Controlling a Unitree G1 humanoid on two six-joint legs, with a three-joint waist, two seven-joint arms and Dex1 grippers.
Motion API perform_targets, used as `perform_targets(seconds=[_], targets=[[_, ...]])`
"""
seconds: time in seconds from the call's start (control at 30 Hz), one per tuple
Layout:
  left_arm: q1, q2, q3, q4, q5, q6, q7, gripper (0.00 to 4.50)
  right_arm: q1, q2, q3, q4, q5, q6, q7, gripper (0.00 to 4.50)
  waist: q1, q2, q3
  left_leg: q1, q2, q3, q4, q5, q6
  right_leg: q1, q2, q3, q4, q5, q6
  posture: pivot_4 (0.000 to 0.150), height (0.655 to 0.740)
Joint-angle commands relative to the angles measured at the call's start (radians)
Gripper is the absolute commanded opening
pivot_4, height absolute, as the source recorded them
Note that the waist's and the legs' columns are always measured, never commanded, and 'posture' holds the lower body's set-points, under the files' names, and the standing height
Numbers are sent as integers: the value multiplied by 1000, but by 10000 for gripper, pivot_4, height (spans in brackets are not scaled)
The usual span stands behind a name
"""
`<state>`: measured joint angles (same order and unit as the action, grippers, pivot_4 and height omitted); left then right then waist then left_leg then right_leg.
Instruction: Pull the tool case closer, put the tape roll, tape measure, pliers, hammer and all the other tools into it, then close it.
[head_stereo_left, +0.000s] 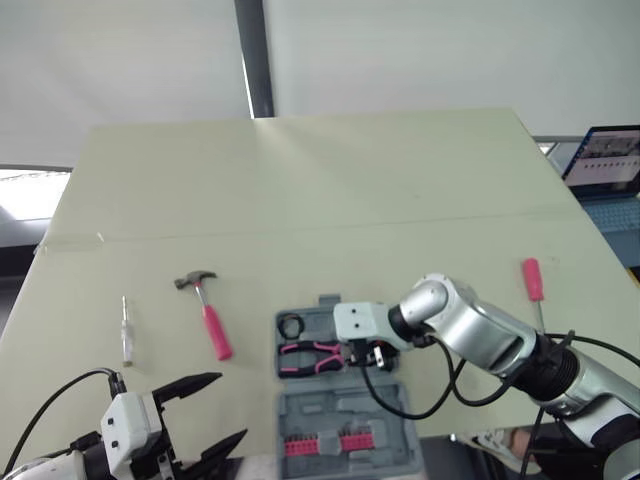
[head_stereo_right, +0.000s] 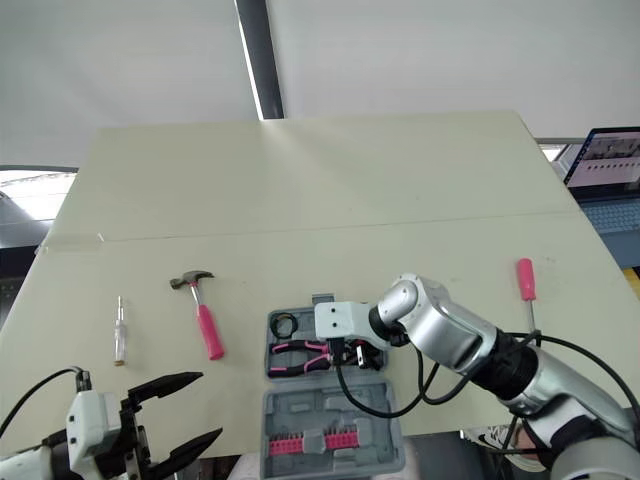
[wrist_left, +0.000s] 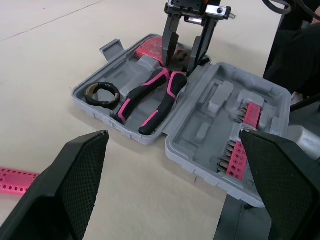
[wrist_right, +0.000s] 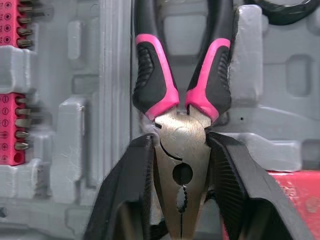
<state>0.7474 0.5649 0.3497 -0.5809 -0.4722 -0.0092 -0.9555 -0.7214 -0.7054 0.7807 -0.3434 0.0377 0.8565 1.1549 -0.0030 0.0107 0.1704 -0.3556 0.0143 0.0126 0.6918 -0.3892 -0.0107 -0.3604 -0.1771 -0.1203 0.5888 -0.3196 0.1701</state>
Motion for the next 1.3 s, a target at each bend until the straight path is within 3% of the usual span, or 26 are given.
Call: perform_targets(seconds=[0.03, 0.1, 0.3, 0.4, 0.6, 0.67, 1.3], targets=[[-1, -6, -11, -16, -1, -19, -1, 45000, 0, 10, -33, -30, 17, 26, 4, 36766, 1, 0, 0, 0, 0, 0, 0, 0, 0, 0, 0, 0, 0, 0, 0, 1500, 7373], [-1, -6, -14, -16, -1, -21, 1, 45000, -3, 2, -53, -38, 33, 40, 15, 44497, 1, 0, 0, 0, 0, 0, 0, 0, 0, 0, 0, 0, 0, 0, 0, 1500, 7373], [-10, -5, -21, -7, 1, -29, 2, 45000, 55, 36, -198, -44, 120, -1, -21, 44497, 2, -1, 0, 0, 0, 0, 0, 0, 0, 0, 0, 0, 0, 0, 0, 1500, 7373], [-18, -5, -25, 1, 2, -36, -1, 45000, 146, 72, -300, -38, 189, -48, -40, 35861, 3, -1, 0, 0, 0, 0, 0, 0, 0, 0, 0, 0, 0, 0, 0, 1500, 7373], [-28, -3, -30, 15, 5, -44, -6, 45000, 280, 93, -374, -27, 269, -115, -32, 5736, 2, -1, 0, 0, 0, 0, 0, 0, 0, 1, 0, 0, 0, 0, 0, 1500, 7373], [-30, -3, -32, 15, 6, -45, -4, 45000, 318, 103, -382, -7, 264, -164, -45, 1158, 2, -1, 0, 0, 0, 0, 0, 0, 0, 0, 0, 0, 0, 0, 0, 1500, 7373], [-30, 7, -32, -14, 1, -18, 9, 45000, 371, 139, -356, 135, 222, -247, -71, 1158, 2, -1, -1, 1, 0, 0, 0, 0, 0, 1, 0, 0, 0, 0, 0, 1500, 7373]])
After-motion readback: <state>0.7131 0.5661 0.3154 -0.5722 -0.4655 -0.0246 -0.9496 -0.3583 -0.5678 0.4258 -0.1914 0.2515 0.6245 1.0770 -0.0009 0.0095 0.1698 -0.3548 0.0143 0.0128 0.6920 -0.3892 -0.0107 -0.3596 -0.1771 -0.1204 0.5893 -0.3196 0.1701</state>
